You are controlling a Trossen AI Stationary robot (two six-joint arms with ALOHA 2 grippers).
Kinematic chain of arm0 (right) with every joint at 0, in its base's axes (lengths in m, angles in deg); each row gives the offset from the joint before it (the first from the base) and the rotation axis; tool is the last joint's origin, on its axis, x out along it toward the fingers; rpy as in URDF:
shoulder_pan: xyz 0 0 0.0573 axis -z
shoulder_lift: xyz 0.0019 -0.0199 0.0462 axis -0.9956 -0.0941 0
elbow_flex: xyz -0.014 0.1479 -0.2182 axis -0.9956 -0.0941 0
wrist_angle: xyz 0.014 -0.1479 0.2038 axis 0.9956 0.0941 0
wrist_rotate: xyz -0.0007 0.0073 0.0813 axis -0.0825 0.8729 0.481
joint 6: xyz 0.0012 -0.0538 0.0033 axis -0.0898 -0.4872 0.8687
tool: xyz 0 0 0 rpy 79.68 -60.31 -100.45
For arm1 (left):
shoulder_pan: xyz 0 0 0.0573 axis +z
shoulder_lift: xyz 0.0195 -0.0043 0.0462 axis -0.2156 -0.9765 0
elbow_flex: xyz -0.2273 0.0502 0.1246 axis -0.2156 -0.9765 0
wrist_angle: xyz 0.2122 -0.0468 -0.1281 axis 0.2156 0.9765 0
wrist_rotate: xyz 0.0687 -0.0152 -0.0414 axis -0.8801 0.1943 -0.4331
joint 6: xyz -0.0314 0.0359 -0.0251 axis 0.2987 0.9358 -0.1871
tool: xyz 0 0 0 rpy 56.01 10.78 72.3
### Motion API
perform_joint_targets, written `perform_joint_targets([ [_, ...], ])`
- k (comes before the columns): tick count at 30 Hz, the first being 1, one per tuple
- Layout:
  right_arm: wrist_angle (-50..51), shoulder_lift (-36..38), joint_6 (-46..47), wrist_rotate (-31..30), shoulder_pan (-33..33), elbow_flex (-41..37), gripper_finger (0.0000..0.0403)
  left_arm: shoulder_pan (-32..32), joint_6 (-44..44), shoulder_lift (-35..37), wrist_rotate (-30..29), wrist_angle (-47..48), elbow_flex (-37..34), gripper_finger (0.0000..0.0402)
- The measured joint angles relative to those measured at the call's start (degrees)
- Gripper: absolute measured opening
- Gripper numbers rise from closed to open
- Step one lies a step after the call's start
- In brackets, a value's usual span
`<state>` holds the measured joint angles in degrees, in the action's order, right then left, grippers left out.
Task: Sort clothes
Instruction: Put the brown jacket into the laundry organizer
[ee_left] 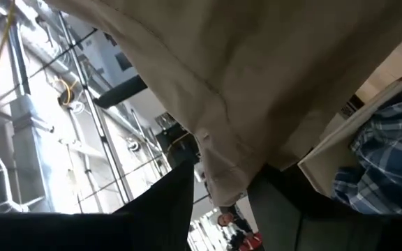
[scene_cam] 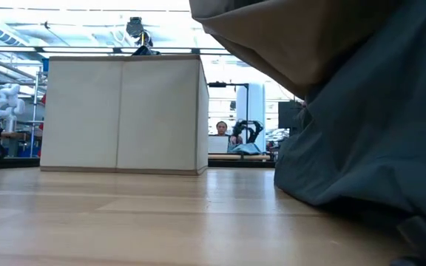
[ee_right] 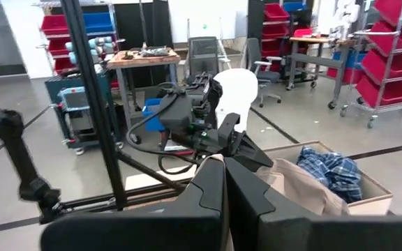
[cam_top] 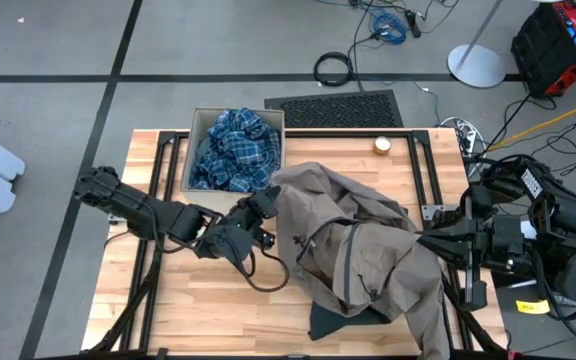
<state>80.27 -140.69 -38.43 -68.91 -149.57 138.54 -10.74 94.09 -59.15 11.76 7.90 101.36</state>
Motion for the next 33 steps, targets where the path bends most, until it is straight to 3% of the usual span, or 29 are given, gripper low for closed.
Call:
perform_joint_targets([
  [4, 0.0, 0.0, 0.0, 0.6, 0.0, 0.0, 0.0, 0.1, 3.0, 0.1, 0.6, -0.1, 0.0, 0.0138],
  [10, 0.2, 0.0, 0.0, 0.6, 0.0, 0.0, 0.0, 3.6, 4.3, 0.1, 8.3, -0.1, 0.0, 0.0138],
  [14, 0.1, 0.0, 0.0, 0.5, 0.0, 0.0, 0.0, 6.1, 4.1, 0.0, 8.3, -2.3, 0.0, 0.0133],
  [16, 0.2, 0.0, -0.1, 0.5, 0.0, 0.0, 0.0, 6.6, 2.6, -0.1, 7.2, -6.9, 0.0, 0.0109],
  [20, 0.1, 0.0, -1.2, 0.5, 0.0, 0.0, 0.0, 5.5, -0.4, 0.3, 5.3, -17.8, 0.0, 0.0018],
  [25, -0.2, 0.0, -1.9, -0.4, 0.0, 0.0, 0.0, 3.6, 0.0, 1.7, 4.5, -26.0, 0.0, 0.0005],
  [28, -2.4, 0.0, -5.5, -6.0, 0.0, 0.0, 0.0, 2.1, 2.7, 2.5, 4.1, -34.3, 0.1, 0.0004],
  [30, -5.8, 0.0, -11.2, -12.0, 0.1, 0.0, 0.0, 0.9, 4.0, 3.4, 3.9, -41.8, 1.6, 0.0003],
  [33, -13.5, 0.2, -24.7, -13.2, 3.0, 0.6, 0.0, -0.4, 4.5, 4.4, 3.9, -56.9, 5.2, 0.0003],
])
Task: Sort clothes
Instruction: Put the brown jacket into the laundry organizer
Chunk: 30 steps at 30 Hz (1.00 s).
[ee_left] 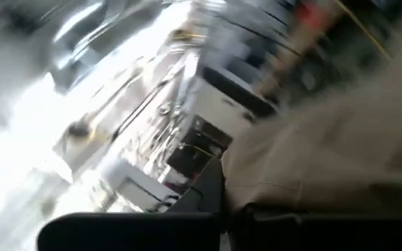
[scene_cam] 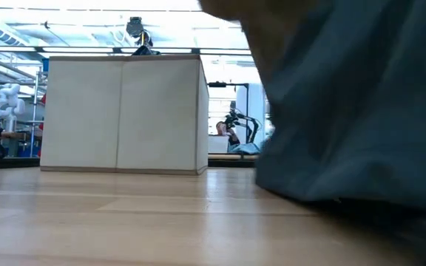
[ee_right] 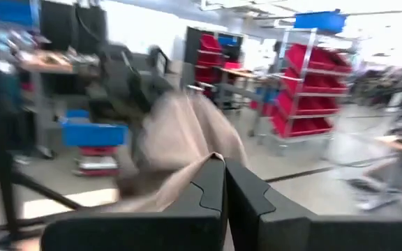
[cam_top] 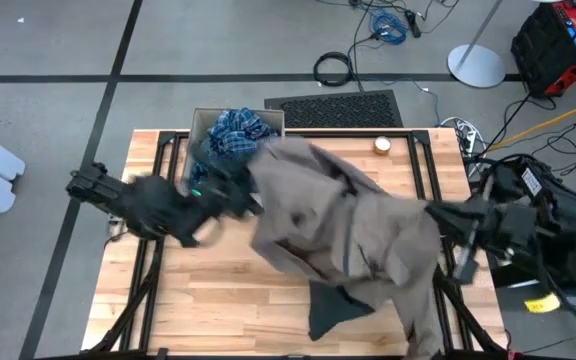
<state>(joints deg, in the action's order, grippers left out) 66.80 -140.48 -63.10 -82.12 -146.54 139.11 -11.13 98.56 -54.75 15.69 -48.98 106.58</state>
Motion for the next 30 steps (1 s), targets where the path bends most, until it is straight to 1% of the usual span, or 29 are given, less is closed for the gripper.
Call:
perform_joint_targets([
  [2, -6.2, 0.1, -11.4, -0.1, 2.5, 1.2, 0.0, -0.5, -1.0, 0.6, 0.9, -11.0, 1.9, 0.0002],
  [4, -13.0, 0.2, -24.4, -0.2, 5.8, 3.1, 0.0, -0.4, -3.6, 1.3, 3.6, -19.8, 3.8, 0.0002],
  [6, -21.0, 0.2, -36.5, 0.2, 9.9, 5.5, 0.0, 0.4, -6.3, 2.1, 7.1, -23.1, 6.0, 0.0002],
  [8, -28.7, 0.2, -48.9, 1.8, 14.6, 8.4, 0.0, 1.7, -10.1, 2.4, 10.3, -21.8, 8.7, 0.0001],
  [9, -30.3, 0.2, -51.5, 4.5, 17.2, 10.3, 0.0, 2.3, -12.4, 2.3, 11.8, -20.2, 10.3, 0.0001],
  [10, -32.3, 0.3, -53.3, 7.4, 19.6, 11.7, 0.0, 2.9, -14.9, 2.2, 13.4, -17.5, 11.9, 0.0001],
  [11, -37.0, 1.0, -56.1, 10.3, 21.5, 11.2, 0.0, 3.6, -17.7, 2.0, 15.0, -14.4, 13.6, 0.0001],
  [13, -46.9, 2.9, -61.5, 18.3, 24.8, 9.4, 0.0, 5.5, -24.4, 1.4, 17.5, -8.5, 17.4, 0.0001],
  [15, -52.7, 3.6, -65.0, 26.1, 26.9, 9.3, 0.0, 7.7, -30.0, 0.4, 19.5, -4.3, 21.2, 0.0001],
  [16, -54.4, 3.9, -65.0, 28.6, 27.6, 9.5, 0.0, 8.7, -33.0, 0.0, 20.1, -2.6, 22.9, 0.0001],
  [18, -54.2, 4.1, -61.7, 29.7, 27.9, 9.9, 0.0, 10.4, -39.0, -0.4, 20.3, 2.2, 25.7, 0.0001],
  [19, -52.0, 4.1, -60.2, 28.8, 27.7, 10.0, 0.0, 10.7, -41.7, -0.3, 20.5, 5.3, 26.5, 0.0],
  [22, -39.8, 3.9, -53.2, 22.3, 26.0, 9.9, 0.0, 10.7, -47.1, -0.2, 22.5, 14.9, 27.8, 0.0],
  [25, -19.8, 3.0, -40.6, 18.2, 24.3, 9.8, 0.0, 9.2, -48.4, -0.4, 22.7, 20.4, 27.8, 0.0],
  [26, -12.2, 2.4, -33.6, 18.0, 24.2, 9.8, 0.0, 8.7, -48.4, -0.6, 22.7, 21.4, 27.7, 0.0],
  [28, 3.0, 1.5, -19.2, 19.6, 24.1, 9.6, 0.0001, 7.9, -48.4, -0.9, 22.5, 22.3, 27.6, 0.0],
  [30, 17.0, 0.8, -6.4, 19.8, 24.3, 9.7, 0.0008, 7.1, -48.2, -1.0, 20.9, 22.0, 27.6, 0.0],
])
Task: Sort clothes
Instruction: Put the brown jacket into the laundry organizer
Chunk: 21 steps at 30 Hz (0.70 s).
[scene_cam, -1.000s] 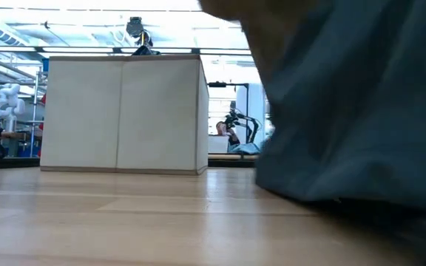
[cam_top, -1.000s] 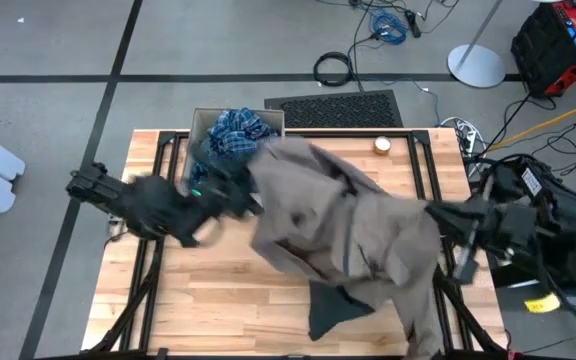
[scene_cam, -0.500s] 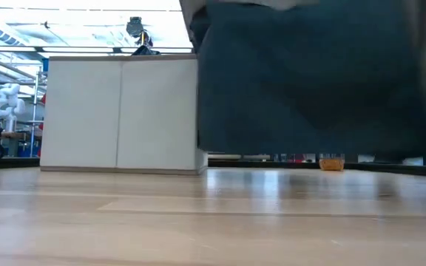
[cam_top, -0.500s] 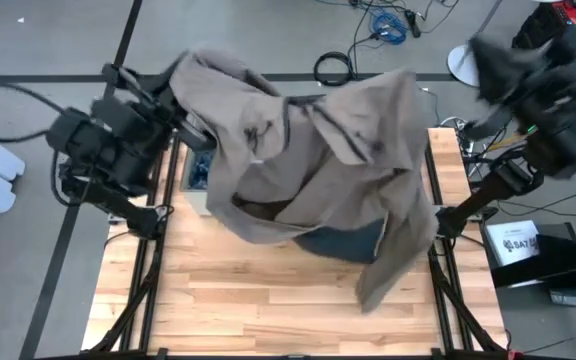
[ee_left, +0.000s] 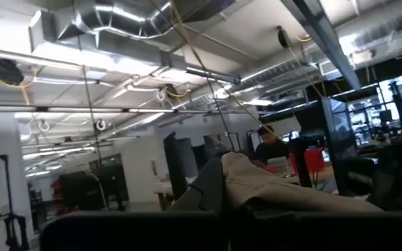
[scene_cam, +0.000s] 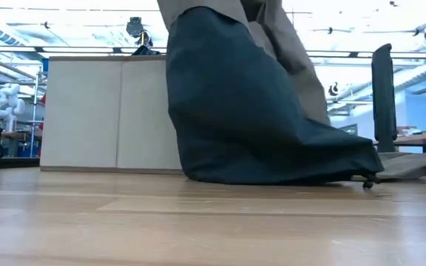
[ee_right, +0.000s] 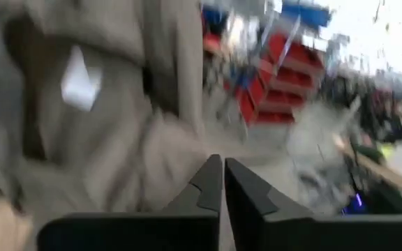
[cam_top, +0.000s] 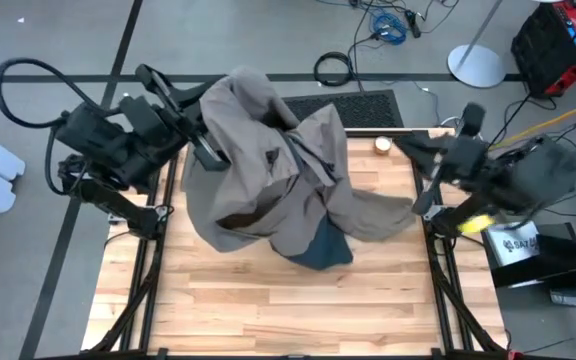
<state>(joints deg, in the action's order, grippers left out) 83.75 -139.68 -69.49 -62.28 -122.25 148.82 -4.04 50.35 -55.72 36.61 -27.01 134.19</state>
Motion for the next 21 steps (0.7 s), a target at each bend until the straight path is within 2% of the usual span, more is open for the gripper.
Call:
perform_joint_targets([
  [2, 14.5, -0.8, 13.8, 0.0, 0.9, 0.1, 0.0022, -0.6, 0.7, 0.0, -1.3, -0.1, 0.0, 0.0],
  [4, 26.6, -1.7, 26.3, 3.3, 2.3, 0.1, 0.0042, -0.9, 1.3, 0.0, -2.3, -0.1, 0.0, 0.0],
  [5, 27.8, -2.2, 30.1, 5.5, 3.5, -0.2, 0.0055, -1.1, 1.3, 0.0, -2.7, -0.1, 0.0, 0.0],
  [6, 26.3, -2.3, 30.1, 7.4, 5.2, -1.3, 0.0069, -1.2, 1.3, 0.0, -3.2, -0.1, 0.0, 0.0],
  [8, 21.2, -2.2, 21.4, 10.4, 7.3, -2.9, 0.0099, -1.3, 1.3, 0.0, -4.2, 0.0, 0.0, 0.0],
  [9, 20.1, -2.3, 15.9, 10.0, 8.3, -3.5, 0.0114, -1.3, 1.3, 0.0, -4.7, 0.0, 0.0, 0.0],
  [13, 21.1, -3.5, -0.6, 4.2, 14.6, -8.0, 0.0165, -2.2, 1.3, 0.0, -7.4, 0.4, 0.0, 0.0],
  [17, 19.5, -4.1, -8.6, 1.4, 20.6, -15.1, 0.019, -3.5, 1.4, 0.0, -8.8, 0.7, 0.0, 0.0],
  [19, 16.8, -3.9, -10.5, 3.1, 23.1, -17.9, 0.0194, -3.7, 1.4, 0.0, -8.8, 0.6, 0.0, 0.0],
  [21, 15.6, -3.8, -14.1, 8.4, 25.4, -19.3, 0.0196, -4.1, 1.4, 0.0, -9.5, 0.6, 0.0, 0.0],
])
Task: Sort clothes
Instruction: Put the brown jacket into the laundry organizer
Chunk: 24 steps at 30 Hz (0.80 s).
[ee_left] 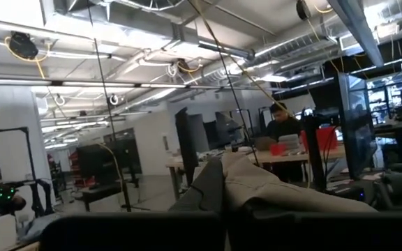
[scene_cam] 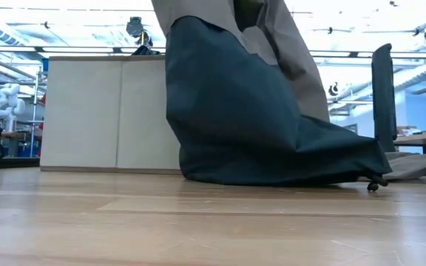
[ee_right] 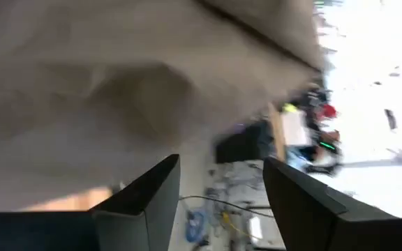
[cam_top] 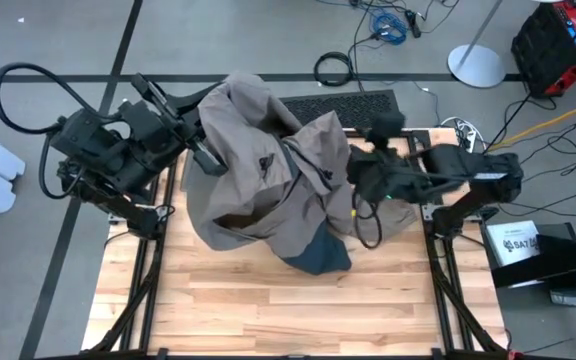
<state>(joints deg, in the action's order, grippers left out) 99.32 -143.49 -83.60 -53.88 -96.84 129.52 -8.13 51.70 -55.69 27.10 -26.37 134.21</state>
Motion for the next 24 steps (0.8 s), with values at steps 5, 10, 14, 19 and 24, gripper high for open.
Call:
perform_joint_targets([
  [5, -8.2, 3.2, -6.0, 12.8, 4.9, 0.0, 0.0197, -2.1, 0.0, 0.0, -1.9, 1.5, 0.0, 0.0],
  [10, -14.0, 10.2, -6.2, 27.9, 9.6, 0.1, 0.0197, -4.1, 0.1, 0.0, -2.7, 3.2, 0.0, 0.0],
  [14, -15.3, 13.7, -2.6, 45.7, 14.0, 0.2, 0.0197, -5.2, 0.0, 0.0, -2.5, 3.3, 0.0, 0.0],
  [19, -16.1, 12.8, -2.2, 55.9, 19.9, 0.1, 0.0197, -6.5, -0.1, 0.0, -2.0, 3.6, 0.0, 0.0],
  [24, -18.4, 9.6, -5.0, 64.8, 24.5, 0.1, 0.0197, -8.0, -0.1, 0.0, -1.9, 3.4, 0.0, 0.0],
])
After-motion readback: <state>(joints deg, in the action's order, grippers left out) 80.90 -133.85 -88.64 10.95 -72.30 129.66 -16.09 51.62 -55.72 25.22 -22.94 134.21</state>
